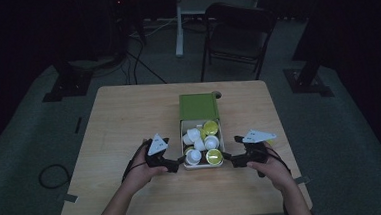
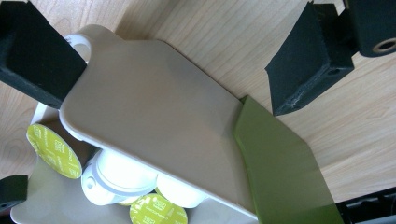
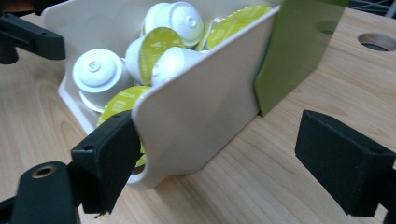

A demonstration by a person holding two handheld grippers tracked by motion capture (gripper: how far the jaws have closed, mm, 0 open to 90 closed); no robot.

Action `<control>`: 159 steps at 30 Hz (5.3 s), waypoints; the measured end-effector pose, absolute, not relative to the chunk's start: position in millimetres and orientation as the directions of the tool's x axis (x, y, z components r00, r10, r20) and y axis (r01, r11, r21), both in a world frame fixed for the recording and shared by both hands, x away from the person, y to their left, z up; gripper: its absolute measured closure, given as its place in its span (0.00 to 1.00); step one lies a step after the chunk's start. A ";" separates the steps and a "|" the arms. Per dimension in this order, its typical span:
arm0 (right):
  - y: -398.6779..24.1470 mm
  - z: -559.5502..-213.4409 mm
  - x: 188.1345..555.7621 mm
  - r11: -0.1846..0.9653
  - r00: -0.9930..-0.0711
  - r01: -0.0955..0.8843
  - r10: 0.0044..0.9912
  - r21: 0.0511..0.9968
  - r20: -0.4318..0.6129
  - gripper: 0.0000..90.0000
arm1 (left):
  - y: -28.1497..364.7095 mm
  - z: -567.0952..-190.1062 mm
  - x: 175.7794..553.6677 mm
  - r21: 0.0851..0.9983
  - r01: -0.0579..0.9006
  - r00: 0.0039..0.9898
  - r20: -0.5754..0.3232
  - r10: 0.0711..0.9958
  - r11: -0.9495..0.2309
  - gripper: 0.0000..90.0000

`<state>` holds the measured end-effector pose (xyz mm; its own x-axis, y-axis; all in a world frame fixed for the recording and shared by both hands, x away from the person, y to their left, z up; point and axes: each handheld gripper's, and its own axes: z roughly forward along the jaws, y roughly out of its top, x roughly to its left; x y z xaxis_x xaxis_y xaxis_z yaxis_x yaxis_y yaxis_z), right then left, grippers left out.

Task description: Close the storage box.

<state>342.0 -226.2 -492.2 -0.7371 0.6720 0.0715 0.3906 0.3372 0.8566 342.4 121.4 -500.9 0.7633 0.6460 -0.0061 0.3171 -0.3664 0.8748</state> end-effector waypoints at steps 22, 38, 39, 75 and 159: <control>-220.9 -491.1 351.3 0.344 -0.731 0.394 0.680 0.853 0.063 0.14 | 125.0 -502.6 353.7 0.880 0.327 0.747 -0.017 0.664 -0.345 0.06; -217.4 -491.4 359.9 0.337 -0.720 0.399 0.691 0.853 0.064 0.14 | 126.9 -502.1 364.1 0.877 0.332 0.740 -0.013 0.673 -0.348 0.06; -217.2 -491.4 360.4 0.336 -0.720 0.399 0.691 0.853 0.065 0.14 | 126.8 -502.0 364.7 0.877 0.332 0.738 -0.012 0.674 -0.348 0.06; -214.7 -492.2 375.8 0.317 -0.696 0.417 0.714 0.851 0.075 0.14 | 126.4 -501.1 381.7 0.870 0.344 0.730 -0.012 0.684 -0.352 0.06; -210.5 -489.3 426.1 0.277 -0.617 0.455 0.784 0.846 0.075 0.12 | 119.7 -493.6 424.2 0.871 0.350 0.686 0.013 0.727 -0.345 0.06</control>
